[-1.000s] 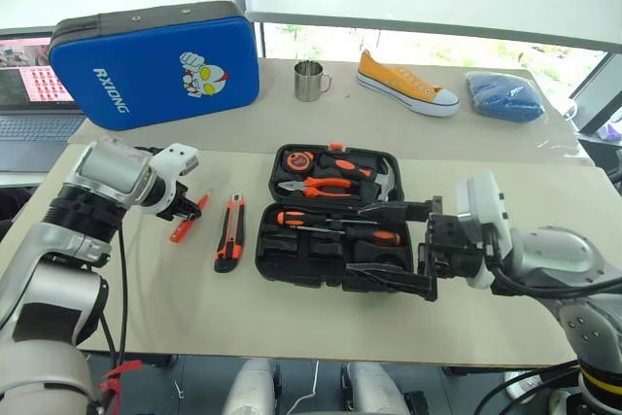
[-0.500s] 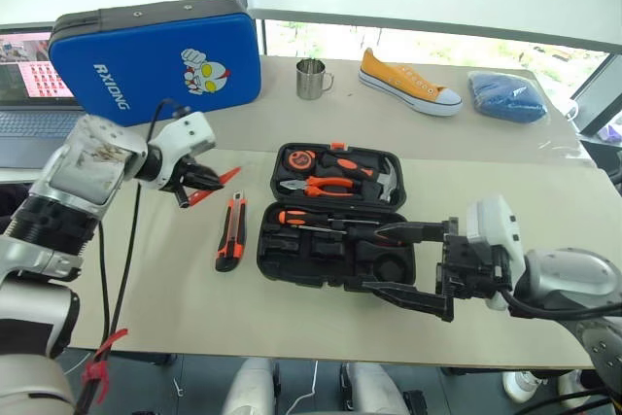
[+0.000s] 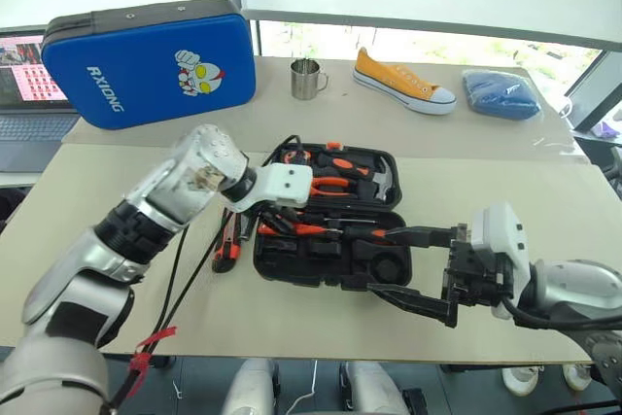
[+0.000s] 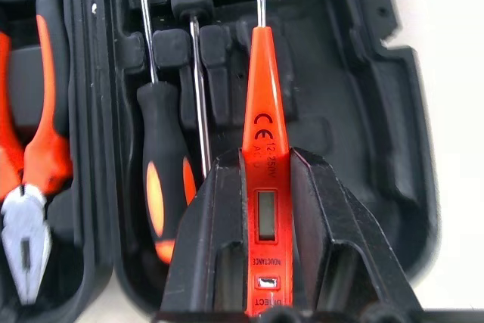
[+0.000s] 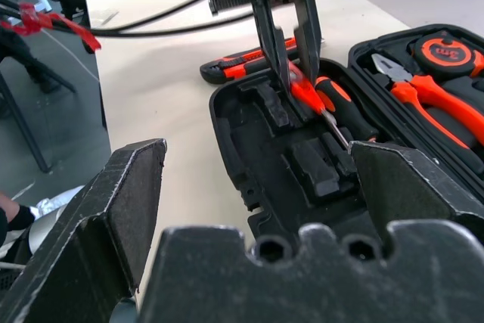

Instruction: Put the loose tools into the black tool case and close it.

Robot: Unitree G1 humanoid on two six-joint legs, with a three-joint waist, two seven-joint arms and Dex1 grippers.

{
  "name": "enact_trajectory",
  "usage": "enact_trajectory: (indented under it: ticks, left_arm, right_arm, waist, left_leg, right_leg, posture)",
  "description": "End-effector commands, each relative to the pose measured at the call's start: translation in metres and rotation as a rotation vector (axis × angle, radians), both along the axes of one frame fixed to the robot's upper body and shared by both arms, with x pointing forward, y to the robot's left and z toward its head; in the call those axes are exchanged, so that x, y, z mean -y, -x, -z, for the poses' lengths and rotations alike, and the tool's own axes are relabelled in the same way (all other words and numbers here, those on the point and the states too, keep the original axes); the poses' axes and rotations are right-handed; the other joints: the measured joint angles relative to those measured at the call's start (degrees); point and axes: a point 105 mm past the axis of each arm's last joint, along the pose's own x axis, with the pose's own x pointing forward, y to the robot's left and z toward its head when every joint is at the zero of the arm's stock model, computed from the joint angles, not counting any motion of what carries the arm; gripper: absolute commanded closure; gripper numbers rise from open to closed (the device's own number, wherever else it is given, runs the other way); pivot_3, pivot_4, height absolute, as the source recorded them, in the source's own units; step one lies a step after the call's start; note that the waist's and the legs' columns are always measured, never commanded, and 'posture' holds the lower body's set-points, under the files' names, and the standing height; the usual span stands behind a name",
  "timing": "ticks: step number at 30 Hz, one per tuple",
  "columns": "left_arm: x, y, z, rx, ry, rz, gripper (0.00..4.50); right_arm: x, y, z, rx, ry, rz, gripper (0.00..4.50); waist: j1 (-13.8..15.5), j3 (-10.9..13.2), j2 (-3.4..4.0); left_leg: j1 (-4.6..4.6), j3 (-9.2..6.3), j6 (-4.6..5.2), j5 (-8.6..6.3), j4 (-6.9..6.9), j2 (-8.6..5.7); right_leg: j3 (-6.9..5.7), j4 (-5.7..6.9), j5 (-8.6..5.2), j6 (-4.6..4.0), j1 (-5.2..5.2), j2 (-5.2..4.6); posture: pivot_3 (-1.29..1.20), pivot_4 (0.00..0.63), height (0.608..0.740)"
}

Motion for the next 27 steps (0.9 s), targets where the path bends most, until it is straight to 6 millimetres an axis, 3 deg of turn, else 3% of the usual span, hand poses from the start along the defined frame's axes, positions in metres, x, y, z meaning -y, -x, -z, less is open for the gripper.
enact_trajectory:
  ticks: [1, 6, 14, 27]
  left_arm:
    - [-0.002, -0.004, 0.004, 0.012, -0.057, -0.036, 4.12]
    - [0.008, 0.008, 0.009, -0.099, -0.052, -0.037, 4.12]
    - [0.018, 0.005, 0.015, -0.099, -0.056, -0.044, 4.12]
    - [0.005, 0.001, 0.025, -0.104, -0.118, -0.063, 4.12]
  right_arm:
    - [-0.001, 0.004, -0.01, 0.045, -0.011, 0.004, 0.0]
    - [-0.002, 0.001, -0.01, 0.048, -0.016, 0.02, 0.0]
    - [-0.004, -0.002, -0.012, 0.055, -0.019, 0.028, 0.0]
    - [-0.002, -0.004, -0.012, 0.063, -0.008, 0.045, 0.0]
  waist:
    - [-0.2, 0.0, 0.0]
    - [-0.2, 0.0, 0.0]
    - [-0.2, 0.0, 0.01]
    - [-0.4, 0.0, 0.02]
  left_leg:
    - [0.0, 0.0, 0.0, 0.0, 0.0, 0.0]
    - [0.0, -0.01, 0.01, 0.0, 0.0, 0.01]
    - [0.0, -0.02, 0.01, 0.0, 0.02, 0.01]
    - [0.02, -0.04, 0.01, -0.01, 0.02, 0.02]
  right_leg:
    - [0.01, 0.0, 0.0, 0.0, 0.0, 0.0]
    - [0.01, 0.02, 0.0, 0.0, -0.01, 0.01]
    - [0.01, 0.02, 0.0, 0.01, 0.0, 0.0]
    - [0.01, 0.05, 0.0, 0.0, 0.01, 0.01]
  posture:
    - [0.0, 0.15, 0.739]
    - [0.0, 0.15, 0.739]
    - [0.0, 0.15, 0.739]
    - [0.0, 0.15, 0.739]
